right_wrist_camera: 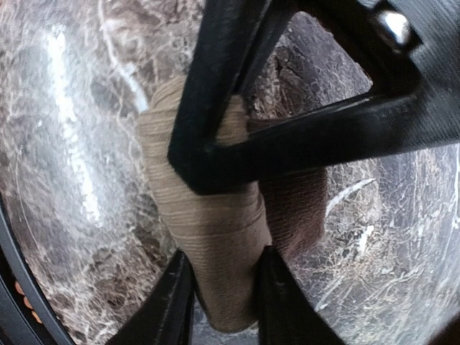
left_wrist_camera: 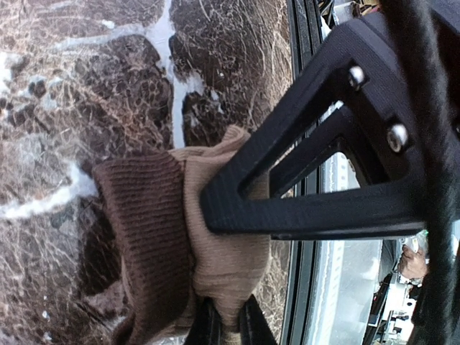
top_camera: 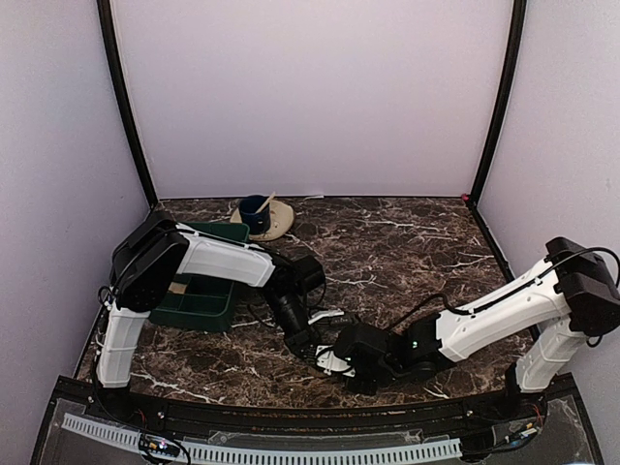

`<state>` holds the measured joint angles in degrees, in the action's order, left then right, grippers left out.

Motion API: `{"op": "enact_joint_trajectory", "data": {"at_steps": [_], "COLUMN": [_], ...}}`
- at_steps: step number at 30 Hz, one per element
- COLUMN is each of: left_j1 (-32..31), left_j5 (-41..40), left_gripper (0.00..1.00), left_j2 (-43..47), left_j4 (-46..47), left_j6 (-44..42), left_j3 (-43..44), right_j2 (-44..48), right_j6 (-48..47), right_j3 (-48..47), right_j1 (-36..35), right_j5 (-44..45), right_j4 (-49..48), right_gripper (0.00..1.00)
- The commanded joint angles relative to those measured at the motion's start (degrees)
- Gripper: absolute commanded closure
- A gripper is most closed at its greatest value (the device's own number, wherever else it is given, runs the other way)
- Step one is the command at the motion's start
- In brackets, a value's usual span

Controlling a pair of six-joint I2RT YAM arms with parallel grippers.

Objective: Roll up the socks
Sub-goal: Roll the sock at the center of the board.

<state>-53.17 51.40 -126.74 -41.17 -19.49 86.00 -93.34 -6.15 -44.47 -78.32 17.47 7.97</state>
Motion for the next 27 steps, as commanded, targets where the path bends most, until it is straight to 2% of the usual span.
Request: {"op": "enact_joint_trajectory", "data": {"at_steps": [1,6,10,15,27], "left_j1": [0.1,0.5,1.5,2.8,5.7], "left_j5": [-3.7,-5.5,-7.0,-6.9,-7.6], "left_gripper": [1.00,1.00,0.85,0.73,0.69], "left_j2": [-1.6,-1.5,-0.3,1.7,7.3], "left_j4": [-2.5,-2.3,-1.1,0.3,3.5], "left_j6": [-0.6,0.7,2.5,3.6,5.4], "left_j3": [0.0,0.2,-0.1,-1.5,-6.9], "right_j2": [-1.5,-1.1,-1.4,-1.5,-3.7], "right_j6": [-0.1,0.5,1.1,2.2,3.6], "right_j3": [-1.3,-1.3,-1.3,-0.7,-2.6], "right_j1": [1.2,2.6,3.7,4.7,6.9], "right_j5": [-4.1,-6.5,-8.7,-10.5,-15.3], "right_j4": [1.3,2.0,2.4,2.3,4.5], "right_gripper": [0.79,0.89,0.95,0.98,0.99]}}
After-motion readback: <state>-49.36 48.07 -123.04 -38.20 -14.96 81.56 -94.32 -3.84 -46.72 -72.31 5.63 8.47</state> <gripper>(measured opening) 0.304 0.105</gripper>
